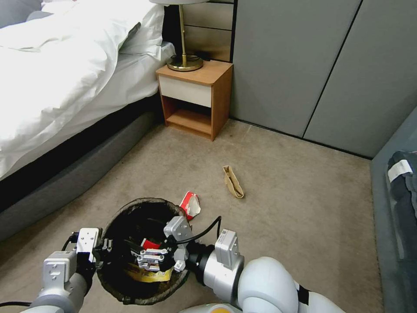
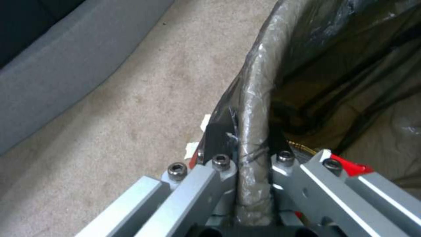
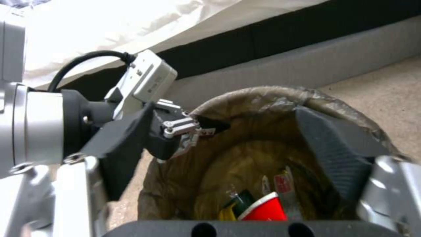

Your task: Pick up the trash bin, then pick up the garbage from the floor and place it into the trash bin.

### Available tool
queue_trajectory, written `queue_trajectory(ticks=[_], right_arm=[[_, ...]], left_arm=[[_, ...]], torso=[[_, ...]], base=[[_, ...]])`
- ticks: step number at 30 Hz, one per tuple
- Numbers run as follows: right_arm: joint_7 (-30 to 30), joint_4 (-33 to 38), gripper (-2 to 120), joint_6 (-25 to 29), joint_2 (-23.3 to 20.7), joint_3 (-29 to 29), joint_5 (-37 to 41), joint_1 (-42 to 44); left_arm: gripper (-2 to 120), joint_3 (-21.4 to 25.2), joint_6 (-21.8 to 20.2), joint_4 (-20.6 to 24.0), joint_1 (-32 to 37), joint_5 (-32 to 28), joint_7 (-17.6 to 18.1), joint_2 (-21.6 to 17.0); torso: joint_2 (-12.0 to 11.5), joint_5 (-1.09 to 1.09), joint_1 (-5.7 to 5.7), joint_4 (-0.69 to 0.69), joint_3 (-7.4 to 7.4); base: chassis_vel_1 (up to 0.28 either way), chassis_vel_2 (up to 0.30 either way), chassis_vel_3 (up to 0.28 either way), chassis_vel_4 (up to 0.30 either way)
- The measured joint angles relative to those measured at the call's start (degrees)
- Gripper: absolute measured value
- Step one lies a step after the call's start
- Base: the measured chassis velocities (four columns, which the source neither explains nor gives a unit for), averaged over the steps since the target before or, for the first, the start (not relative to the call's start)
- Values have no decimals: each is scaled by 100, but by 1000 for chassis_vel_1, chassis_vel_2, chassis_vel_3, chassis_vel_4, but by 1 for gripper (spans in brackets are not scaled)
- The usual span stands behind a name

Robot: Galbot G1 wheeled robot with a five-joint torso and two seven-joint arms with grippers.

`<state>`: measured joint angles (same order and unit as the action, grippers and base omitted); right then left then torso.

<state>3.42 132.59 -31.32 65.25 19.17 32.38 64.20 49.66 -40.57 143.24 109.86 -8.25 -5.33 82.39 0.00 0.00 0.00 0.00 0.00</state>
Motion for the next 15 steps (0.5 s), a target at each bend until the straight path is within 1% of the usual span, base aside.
queue_trajectory(ticks=[1,2,3,4,6,7,9,10,12,13,14,15], right_arm=[[-5,18,89,21,-9,-28,-25,20],[-16,34,95,43,-17,-57,-46,37],[-16,34,95,43,-17,-57,-46,37],[-42,61,99,84,-36,-124,-76,75],[-263,175,100,350,-127,-415,-180,230],[-263,175,100,350,-127,-415,-180,230],[-550,259,100,888,-281,-687,-370,430],[-550,259,100,888,-281,-687,-370,430],[-656,362,100,1380,-403,-917,-486,680],[-667,424,100,1535,-435,-998,-510,805],[-667,424,100,1535,-435,-998,-510,805],[-671,501,100,1729,-462,-1094,-570,981]], left_arm=[[1,0,0,0,-1,1,-4,0],[1,0,0,0,-1,2,-7,0],[1,0,0,0,-1,2,-7,0],[1,0,0,0,-2,2,-10,0],[1,2,-1,0,-10,2,-15,-2],[1,2,-1,0,-10,2,-15,-2],[1,5,-1,0,-21,-1,-16,-2],[1,5,-1,0,-21,-1,-16,-2],[1,6,-1,0,-32,-17,-17,8],[1,6,-1,0,-38,-25,-17,14],[1,6,-1,0,-38,-25,-17,14],[1,7,-1,0,-42,-40,-19,17]], torso=[[0,0,0,0,0],[0,1,0,0,0],[0,1,0,0,0],[0,1,0,0,0],[0,1,0,1,0],[0,1,0,1,0],[0,0,0,0,0],[0,0,0,0,0],[0,1,0,0,0],[0,0,0,0,0],[0,0,0,0,0],[0,0,0,0,0]], base=[[0,0,0,0],[0,0,0,0],[0,0,0,0],[0,0,0,0],[0,0,0,0],[0,0,0,0],[0,0,0,0],[0,0,0,0],[0,0,0,0],[0,0,0,0],[0,0,0,0],[0,0,0,0]])
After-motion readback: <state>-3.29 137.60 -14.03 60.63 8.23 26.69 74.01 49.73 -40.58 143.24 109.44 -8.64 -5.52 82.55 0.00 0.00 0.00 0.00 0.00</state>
